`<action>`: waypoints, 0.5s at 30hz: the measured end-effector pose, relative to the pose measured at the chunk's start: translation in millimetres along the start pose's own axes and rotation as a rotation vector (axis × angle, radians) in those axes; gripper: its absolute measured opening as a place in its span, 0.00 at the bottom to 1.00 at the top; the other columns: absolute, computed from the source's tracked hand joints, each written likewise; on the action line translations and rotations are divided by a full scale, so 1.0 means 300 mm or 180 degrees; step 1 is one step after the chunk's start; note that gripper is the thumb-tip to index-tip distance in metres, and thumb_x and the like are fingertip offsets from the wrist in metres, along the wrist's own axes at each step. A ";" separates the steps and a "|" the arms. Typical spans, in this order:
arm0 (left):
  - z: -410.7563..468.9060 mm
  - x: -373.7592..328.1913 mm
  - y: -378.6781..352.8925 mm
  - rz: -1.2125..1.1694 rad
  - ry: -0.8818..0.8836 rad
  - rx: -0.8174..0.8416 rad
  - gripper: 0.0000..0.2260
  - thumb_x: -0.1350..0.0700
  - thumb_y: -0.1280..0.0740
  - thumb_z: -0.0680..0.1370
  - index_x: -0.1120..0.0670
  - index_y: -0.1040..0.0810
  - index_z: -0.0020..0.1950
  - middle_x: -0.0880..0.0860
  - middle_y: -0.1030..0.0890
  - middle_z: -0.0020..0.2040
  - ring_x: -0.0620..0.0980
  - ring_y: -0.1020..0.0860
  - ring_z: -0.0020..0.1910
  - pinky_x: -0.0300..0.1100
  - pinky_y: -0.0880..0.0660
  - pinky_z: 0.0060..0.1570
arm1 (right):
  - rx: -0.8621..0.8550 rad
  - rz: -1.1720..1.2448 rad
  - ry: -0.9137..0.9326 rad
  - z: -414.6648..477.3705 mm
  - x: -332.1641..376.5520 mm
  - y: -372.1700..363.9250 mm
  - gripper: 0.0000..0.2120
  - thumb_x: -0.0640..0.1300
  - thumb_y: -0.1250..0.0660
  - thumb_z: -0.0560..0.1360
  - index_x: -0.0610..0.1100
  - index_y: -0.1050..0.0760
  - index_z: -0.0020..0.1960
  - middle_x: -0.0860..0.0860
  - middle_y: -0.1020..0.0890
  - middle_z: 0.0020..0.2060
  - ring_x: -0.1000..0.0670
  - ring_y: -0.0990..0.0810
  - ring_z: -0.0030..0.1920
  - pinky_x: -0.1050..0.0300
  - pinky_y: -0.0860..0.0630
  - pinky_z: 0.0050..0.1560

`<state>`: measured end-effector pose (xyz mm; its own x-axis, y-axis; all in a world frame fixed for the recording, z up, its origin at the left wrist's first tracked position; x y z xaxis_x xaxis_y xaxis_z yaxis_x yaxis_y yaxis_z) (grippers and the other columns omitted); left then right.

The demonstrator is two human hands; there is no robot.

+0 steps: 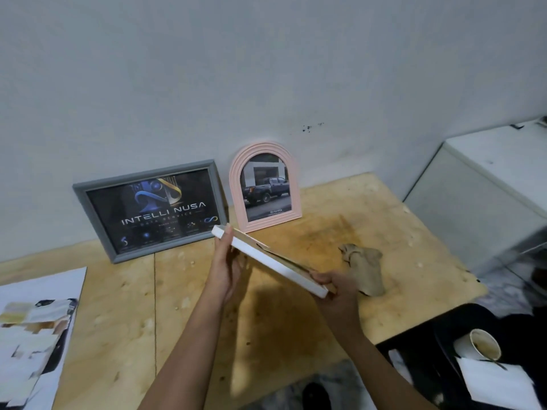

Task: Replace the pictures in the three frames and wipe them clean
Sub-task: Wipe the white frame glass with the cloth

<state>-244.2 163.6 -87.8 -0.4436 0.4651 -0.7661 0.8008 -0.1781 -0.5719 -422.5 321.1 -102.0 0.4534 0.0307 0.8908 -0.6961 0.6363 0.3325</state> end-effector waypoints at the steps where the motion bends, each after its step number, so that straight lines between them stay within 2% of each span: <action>1: -0.003 -0.011 0.004 -0.0166 -0.0005 0.0056 0.34 0.41 0.23 0.60 0.58 0.31 0.56 0.57 0.24 0.44 0.52 0.23 0.46 0.47 0.23 0.52 | 0.0012 -0.0001 0.0036 -0.014 -0.003 -0.005 0.10 0.31 0.26 0.65 0.40 0.24 0.43 0.45 0.20 0.40 0.57 0.21 0.44 0.66 0.24 0.39; 3: -0.007 -0.025 0.017 -0.0330 0.0000 -0.0017 0.20 0.47 0.29 0.69 0.58 0.29 0.53 0.57 0.24 0.43 0.54 0.23 0.45 0.46 0.21 0.46 | 0.0126 -0.0097 0.0106 -0.039 -0.008 -0.025 0.14 0.30 0.27 0.64 0.43 0.25 0.45 0.47 0.21 0.43 0.59 0.22 0.48 0.66 0.23 0.43; 5: -0.008 -0.035 0.043 -0.0290 -0.0010 -0.0231 0.13 0.52 0.35 0.75 0.59 0.27 0.54 0.59 0.23 0.46 0.55 0.23 0.47 0.46 0.21 0.47 | 0.0373 -0.0248 0.0124 -0.063 -0.013 -0.060 0.15 0.33 0.27 0.64 0.46 0.25 0.47 0.49 0.22 0.45 0.63 0.25 0.52 0.70 0.25 0.47; 7: -0.015 -0.029 0.060 -0.0309 0.0085 -0.0421 0.17 0.52 0.38 0.78 0.63 0.28 0.61 0.63 0.23 0.53 0.59 0.23 0.54 0.49 0.24 0.55 | 0.0564 -0.0322 0.0084 -0.087 -0.015 -0.090 0.12 0.40 0.30 0.66 0.49 0.26 0.47 0.51 0.22 0.46 0.67 0.27 0.53 0.73 0.27 0.48; 9: -0.024 -0.017 0.067 -0.0387 0.0187 -0.0543 0.22 0.51 0.41 0.79 0.65 0.31 0.66 0.65 0.25 0.60 0.61 0.25 0.61 0.52 0.28 0.62 | 0.0647 -0.0345 0.0042 -0.106 -0.025 -0.117 0.09 0.44 0.34 0.66 0.46 0.26 0.47 0.51 0.22 0.47 0.68 0.28 0.53 0.74 0.29 0.48; 11: -0.034 -0.011 0.070 -0.0446 0.0221 -0.0618 0.21 0.50 0.42 0.80 0.64 0.29 0.65 0.63 0.23 0.59 0.60 0.25 0.60 0.53 0.28 0.60 | 0.0853 -0.0373 0.0003 -0.121 -0.041 -0.148 0.09 0.44 0.35 0.68 0.42 0.25 0.47 0.50 0.22 0.49 0.68 0.28 0.53 0.74 0.29 0.48; 13: -0.042 -0.010 0.063 -0.0485 0.0220 -0.0582 0.17 0.50 0.43 0.81 0.61 0.27 0.61 0.60 0.21 0.54 0.58 0.22 0.56 0.51 0.26 0.54 | 0.1176 -0.0482 0.0006 -0.140 -0.071 -0.173 0.08 0.38 0.33 0.70 0.41 0.24 0.49 0.50 0.22 0.51 0.67 0.27 0.54 0.73 0.27 0.49; 15: -0.051 -0.011 0.058 -0.0467 0.0211 -0.0566 0.18 0.50 0.43 0.81 0.59 0.29 0.66 0.59 0.21 0.54 0.56 0.22 0.55 0.50 0.25 0.52 | 0.1422 -0.0585 0.0007 -0.146 -0.080 -0.172 0.09 0.35 0.36 0.71 0.45 0.24 0.49 0.52 0.22 0.51 0.65 0.25 0.54 0.68 0.25 0.49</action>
<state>-222.7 172.1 -91.0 -0.5377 0.5318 -0.6542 0.7905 0.0482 -0.6105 -373.3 321.3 -154.1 0.5921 -0.0492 0.8044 -0.7752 0.2380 0.5852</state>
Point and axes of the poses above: each hand's wrist, its own z-axis towards the middle knuckle, its own y-axis out of the back of the hand, x = y × z, the point moved 7 cm from there along z, towards the middle knuckle
